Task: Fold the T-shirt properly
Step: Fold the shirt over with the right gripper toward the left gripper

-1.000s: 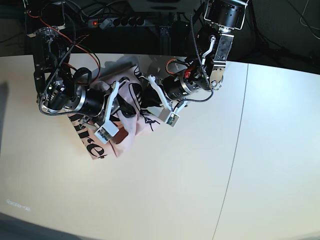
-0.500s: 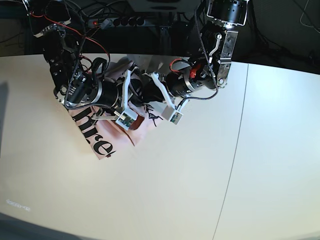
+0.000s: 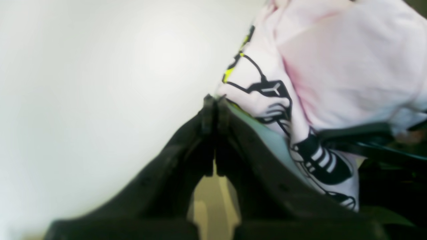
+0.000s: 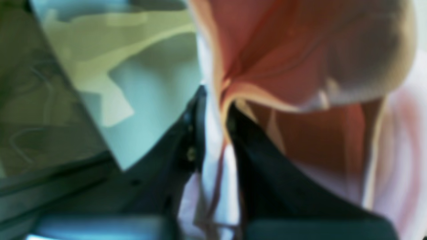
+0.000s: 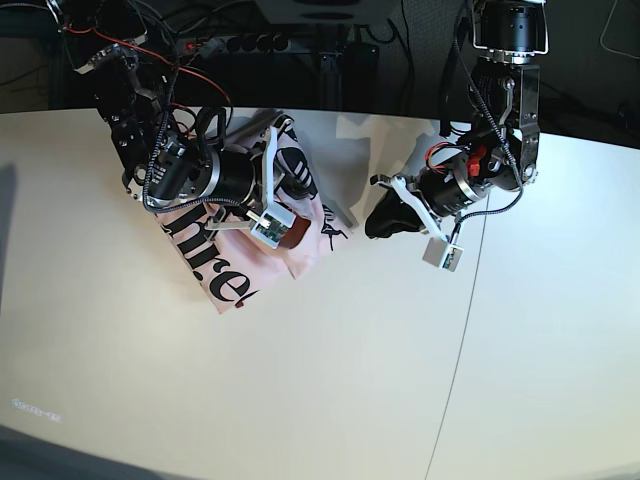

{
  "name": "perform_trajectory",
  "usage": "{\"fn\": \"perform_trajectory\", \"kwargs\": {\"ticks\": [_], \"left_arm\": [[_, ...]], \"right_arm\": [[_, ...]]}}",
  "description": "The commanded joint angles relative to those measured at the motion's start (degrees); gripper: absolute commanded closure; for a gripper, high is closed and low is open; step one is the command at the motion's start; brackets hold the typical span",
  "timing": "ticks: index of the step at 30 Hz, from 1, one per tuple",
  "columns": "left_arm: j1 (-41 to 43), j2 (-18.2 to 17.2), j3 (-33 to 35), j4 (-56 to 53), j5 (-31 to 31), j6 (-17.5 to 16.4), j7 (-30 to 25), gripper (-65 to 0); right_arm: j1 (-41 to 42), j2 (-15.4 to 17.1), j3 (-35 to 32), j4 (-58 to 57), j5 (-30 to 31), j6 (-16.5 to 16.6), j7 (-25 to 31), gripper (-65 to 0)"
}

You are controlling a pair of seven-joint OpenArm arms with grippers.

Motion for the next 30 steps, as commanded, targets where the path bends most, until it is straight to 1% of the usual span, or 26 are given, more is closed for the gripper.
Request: {"fn": "perform_trajectory", "kwargs": {"ticks": [1, 2, 4, 5, 9, 13, 14, 17, 21, 23, 26, 30], "left_arm": [[-0.7, -0.66, -0.07, 1.05, -1.18, -0.5, -0.81, 0.0], [-0.7, -1.16, -0.07, 1.05, -1.31, -0.5, -0.81, 0.0], [-0.7, -1.29, -0.07, 1.05, -1.6, -0.5, -0.66, 0.0], [-0.7, -1.27, -0.07, 1.05, -1.6, -0.5, -0.63, 0.0], [-0.7, -1.25, -0.07, 1.05, -2.12, -0.52, -0.63, 0.0], [-0.7, -1.29, -0.13, 1.05, -1.92, -0.52, -0.57, 0.0], [-0.72, -1.27, -0.48, 1.05, -1.9, -0.52, -0.57, 0.0], [-0.72, -1.29, -2.43, 1.05, -1.92, -0.52, -0.57, 0.0], [-0.72, -1.51, -7.5, 1.05, -1.99, -0.55, 0.59, 0.0], [-0.7, -2.62, -8.92, 1.05, -3.45, -0.55, 0.7, 0.0], [-0.7, -4.87, -9.29, 1.05, -5.01, -0.55, 0.7, 0.0], [-0.68, -6.67, -9.33, 1.05, -5.25, -0.55, 1.6, 0.0]], "right_arm": [[0.63, 0.15, 0.17, 0.81, 2.67, 0.96, 1.09, -8.3], [0.63, 0.15, 0.15, 0.81, 4.37, 0.98, 1.09, -11.8], [0.63, 0.15, 0.15, 0.81, 7.5, 0.98, 1.09, -15.2], [0.63, 0.13, 0.17, 0.83, 8.57, 0.98, 1.09, -15.4], [0.63, -0.5, 0.15, 0.83, 8.85, 1.01, 0.85, -16.1], [0.63, -0.66, 0.15, 0.85, 10.12, 1.03, 0.76, -29.3], [0.63, -0.68, 0.15, 0.9, 10.78, 1.05, 0.61, -30.6], [0.61, -1.75, 0.15, 0.98, 13.29, 1.05, -1.36, -30.6], [0.55, -4.98, -1.11, 0.98, 16.44, 1.05, -5.18, -30.6], [0.28, -6.78, -2.54, 0.98, 16.17, 1.05, -5.18, -30.6], [0.31, -9.75, -4.46, 0.98, 16.2, 1.05, -5.16, -30.6], [0.33, -12.92, -6.21, 0.98, 15.63, 1.05, -5.18, -30.6]]}}
